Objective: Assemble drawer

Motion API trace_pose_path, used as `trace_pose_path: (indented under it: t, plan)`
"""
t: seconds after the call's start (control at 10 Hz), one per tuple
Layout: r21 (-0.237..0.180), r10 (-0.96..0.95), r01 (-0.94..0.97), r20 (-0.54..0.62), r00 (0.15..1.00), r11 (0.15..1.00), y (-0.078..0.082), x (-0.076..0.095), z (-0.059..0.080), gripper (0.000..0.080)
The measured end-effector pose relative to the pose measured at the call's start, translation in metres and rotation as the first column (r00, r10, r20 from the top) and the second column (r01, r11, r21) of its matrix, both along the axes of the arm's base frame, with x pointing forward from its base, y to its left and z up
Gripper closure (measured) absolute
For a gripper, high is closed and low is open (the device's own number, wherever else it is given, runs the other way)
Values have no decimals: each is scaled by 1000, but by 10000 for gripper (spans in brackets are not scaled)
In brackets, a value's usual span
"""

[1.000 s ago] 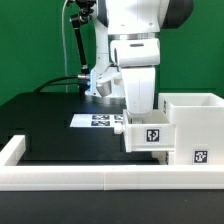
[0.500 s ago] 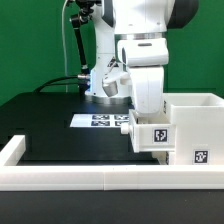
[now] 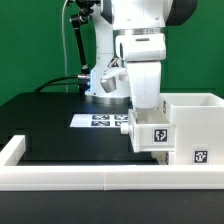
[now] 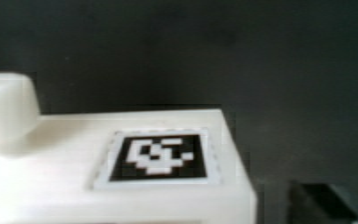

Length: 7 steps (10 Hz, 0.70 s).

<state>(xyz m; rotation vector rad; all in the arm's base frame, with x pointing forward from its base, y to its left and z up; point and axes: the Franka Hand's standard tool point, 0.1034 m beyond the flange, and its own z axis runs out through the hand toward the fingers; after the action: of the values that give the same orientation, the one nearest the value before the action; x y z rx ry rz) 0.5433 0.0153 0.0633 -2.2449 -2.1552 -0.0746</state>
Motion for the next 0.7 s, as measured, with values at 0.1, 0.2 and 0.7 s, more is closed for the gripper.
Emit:
trace_pose_path:
  t: [0.1, 0.2, 0.7]
  plan:
    - [-1, -3, 3, -1, 1000, 1000, -1, 1, 3, 193]
    - [-3, -4, 4, 0, 1000, 1000, -1, 3, 6, 193]
    - [-26, -18, 17, -39, 999, 1000, -21, 13, 44, 151]
